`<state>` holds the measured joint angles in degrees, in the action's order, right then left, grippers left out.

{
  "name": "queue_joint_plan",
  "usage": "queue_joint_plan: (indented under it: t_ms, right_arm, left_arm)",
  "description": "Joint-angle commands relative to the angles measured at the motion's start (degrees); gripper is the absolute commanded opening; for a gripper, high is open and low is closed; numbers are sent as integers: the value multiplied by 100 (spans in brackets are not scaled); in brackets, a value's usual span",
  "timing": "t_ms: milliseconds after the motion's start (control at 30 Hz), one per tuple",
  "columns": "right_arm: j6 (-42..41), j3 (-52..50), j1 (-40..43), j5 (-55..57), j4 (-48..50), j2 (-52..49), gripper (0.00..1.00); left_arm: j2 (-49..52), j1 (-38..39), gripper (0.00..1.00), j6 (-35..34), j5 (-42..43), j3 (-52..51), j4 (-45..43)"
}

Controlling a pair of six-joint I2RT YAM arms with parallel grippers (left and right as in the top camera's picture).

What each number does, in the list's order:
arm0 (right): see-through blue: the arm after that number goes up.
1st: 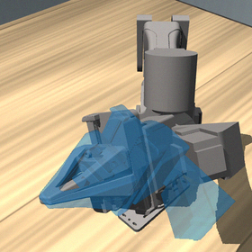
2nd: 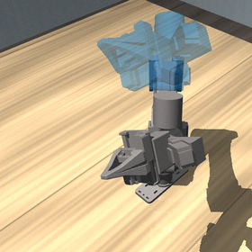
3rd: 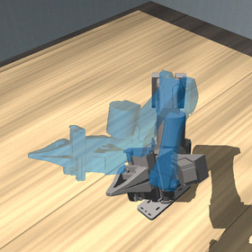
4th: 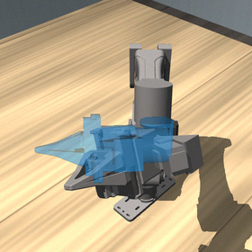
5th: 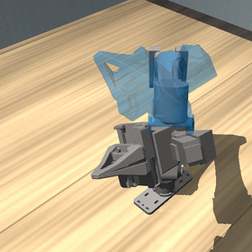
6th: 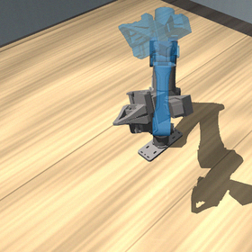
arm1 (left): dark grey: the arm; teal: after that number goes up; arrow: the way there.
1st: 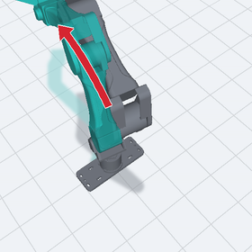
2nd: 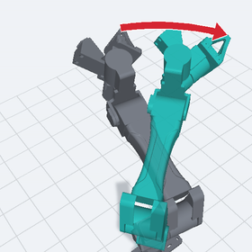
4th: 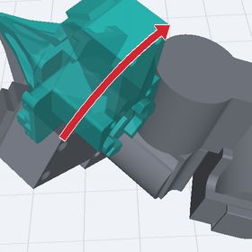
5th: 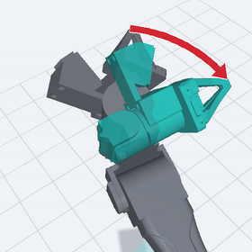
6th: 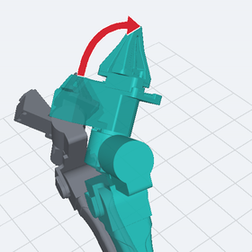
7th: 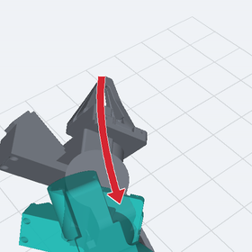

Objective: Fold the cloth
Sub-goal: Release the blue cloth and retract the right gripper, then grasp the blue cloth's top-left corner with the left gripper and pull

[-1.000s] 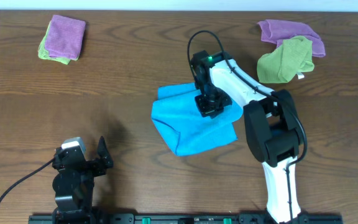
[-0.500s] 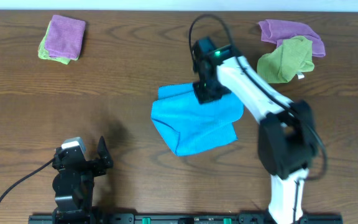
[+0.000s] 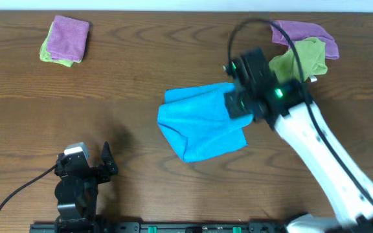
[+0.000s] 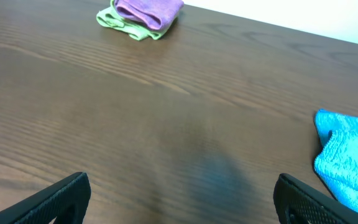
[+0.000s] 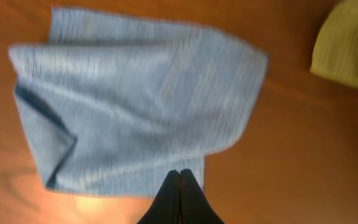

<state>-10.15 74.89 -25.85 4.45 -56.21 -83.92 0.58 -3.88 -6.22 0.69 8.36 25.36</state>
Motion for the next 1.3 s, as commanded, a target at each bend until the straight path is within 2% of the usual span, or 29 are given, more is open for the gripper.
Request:
queue_joint_plan:
  t_ms: [0,133,167,233,300,333,467,533,600,633,733,933,1033,1133,1233,1267]
  right_arm:
    - [-380,-671,-50,-358,33,516,2]
    - [-581,-1152,-85,-603,-17,1034,1]
    - [-608,-1178,-83,-664,-63,1110,12]
    - [-614,-1156,-81,-892,-205,1325,46]
    - [-614,-1126,-81,-1196,-286,1596,74]
    - [-612,-1110,-81,-1370,-321,1786,85]
    - [-555,-1108,-81,-1539,-761,3001,98]
    - [-542,-1108,-81,-1539,-988,3432,99]
    - [-542,-1108,-81,-1539,-1193,3810,99]
    - [-542,-1108,-81,-1513,-1292,4002,99]
    - [-522,-1108,-81,-1394,-1493,4415,99]
    - [-522,-1108,-81,-1368,-1631,4621,99]
    - [-522,-1108,-81,-1331,-1587,4601,99]
    - [-522,-1108,-81,-1220,-1467,4597,99]
    - [-522,-1108,-81,-1060,-1224,4592,99]
    - [-522,-1108,-81,-1023,-1134,4588,99]
  left_arm:
    - [-33,26,95,-66,-87,-105,11]
    - [-33,26,95,-63,-87,-105,11]
    - [-33,26,95,-63,-87,-105,11]
    - [-33,26,95,-63,-87,-105,11]
    - [-33,26,95,-63,-87,-105,11]
    - [-33,26,95,-63,-85,-105,11]
    - [-33,26,95,-63,-87,-105,11]
    - [-33,26,95,-72,-85,-105,7]
    - [-33,26,95,-632,356,-105,-83]
    - [-33,26,95,-1154,686,-105,-138]
    - [-33,26,95,-3281,2109,-105,-118]
    - [-33,22,95,-5152,2197,-105,-409]
    - [-13,33,96,-4636,2841,-114,-1373]
    - [319,33,96,-4804,3086,-103,-2605]
    - [1239,61,100,-4710,3106,59,-3112]
    - [1620,103,94,-4542,3167,149,-3259]
